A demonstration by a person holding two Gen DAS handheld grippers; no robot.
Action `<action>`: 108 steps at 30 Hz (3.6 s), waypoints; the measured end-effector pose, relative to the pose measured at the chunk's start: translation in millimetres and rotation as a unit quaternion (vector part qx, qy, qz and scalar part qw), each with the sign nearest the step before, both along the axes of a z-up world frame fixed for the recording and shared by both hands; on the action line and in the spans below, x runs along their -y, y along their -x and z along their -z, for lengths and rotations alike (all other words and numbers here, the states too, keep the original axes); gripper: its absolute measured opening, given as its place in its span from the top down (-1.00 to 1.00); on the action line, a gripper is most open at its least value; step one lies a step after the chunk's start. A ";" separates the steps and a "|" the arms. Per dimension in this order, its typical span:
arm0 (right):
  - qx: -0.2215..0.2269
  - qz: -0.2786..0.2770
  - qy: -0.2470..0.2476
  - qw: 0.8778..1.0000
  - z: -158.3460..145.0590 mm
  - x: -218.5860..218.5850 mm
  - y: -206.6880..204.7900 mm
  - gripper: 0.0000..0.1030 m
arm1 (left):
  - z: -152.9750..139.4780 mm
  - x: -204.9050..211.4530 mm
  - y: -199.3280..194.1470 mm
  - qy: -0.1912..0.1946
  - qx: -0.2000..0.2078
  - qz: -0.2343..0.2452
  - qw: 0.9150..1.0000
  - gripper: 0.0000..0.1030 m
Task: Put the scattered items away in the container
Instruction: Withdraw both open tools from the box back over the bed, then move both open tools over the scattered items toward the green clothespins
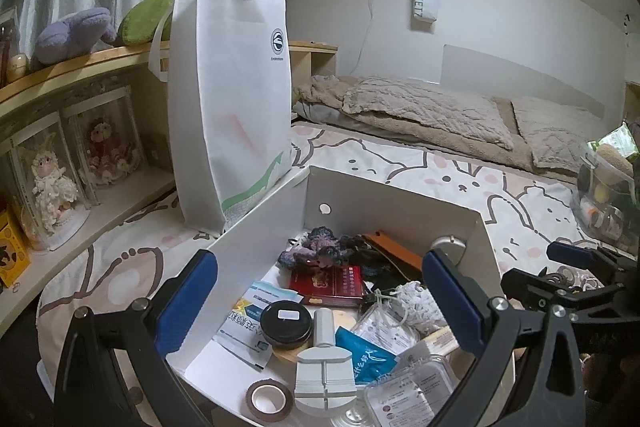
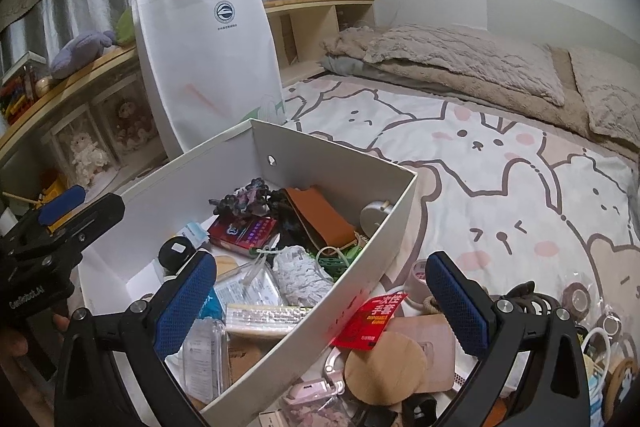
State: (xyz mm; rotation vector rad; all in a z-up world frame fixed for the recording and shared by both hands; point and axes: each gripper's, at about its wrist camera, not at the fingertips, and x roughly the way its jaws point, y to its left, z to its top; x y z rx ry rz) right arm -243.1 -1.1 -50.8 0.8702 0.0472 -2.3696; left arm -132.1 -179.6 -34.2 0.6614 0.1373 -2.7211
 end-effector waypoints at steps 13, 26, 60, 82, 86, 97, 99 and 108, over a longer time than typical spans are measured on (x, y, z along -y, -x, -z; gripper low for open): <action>-0.042 0.020 -0.004 0.999 -14.4 -18.4 -18.2 -1.00 | -1.5 -7.7 -0.6 -0.006 -0.003 0.014 1.000 -1.00; -0.062 0.096 -0.017 0.993 -17.1 -82.4 -35.8 -1.00 | 1.2 -49.3 10.9 0.012 0.011 0.063 0.998 -1.00; -0.061 0.239 -0.019 0.969 4.6 -218.2 -88.8 -1.00 | 7.1 -149.3 20.8 -0.020 0.001 0.200 0.980 -1.00; -0.068 0.280 0.005 0.958 22.1 -274.3 -110.8 -1.00 | 36.7 -219.9 28.8 0.022 0.028 0.260 0.965 -1.00; -0.067 0.284 0.015 0.956 23.4 -283.1 -112.4 -1.00 | 36.1 -218.1 27.9 0.004 0.019 0.266 0.964 -1.00; -0.063 0.304 0.020 0.950 33.3 -298.8 -118.5 -1.00 | 44.8 -230.5 23.2 0.009 0.020 0.280 0.960 -1.00; -0.059 0.310 0.021 0.949 37.0 -302.7 -119.7 -1.00 | 47.8 -235.0 21.1 0.011 0.023 0.287 0.958 -1.00; -0.053 0.328 0.016 0.943 43.4 -311.9 -128.8 -1.00 | 61.6 -251.3 10.7 -0.004 0.040 0.318 0.947 -1.00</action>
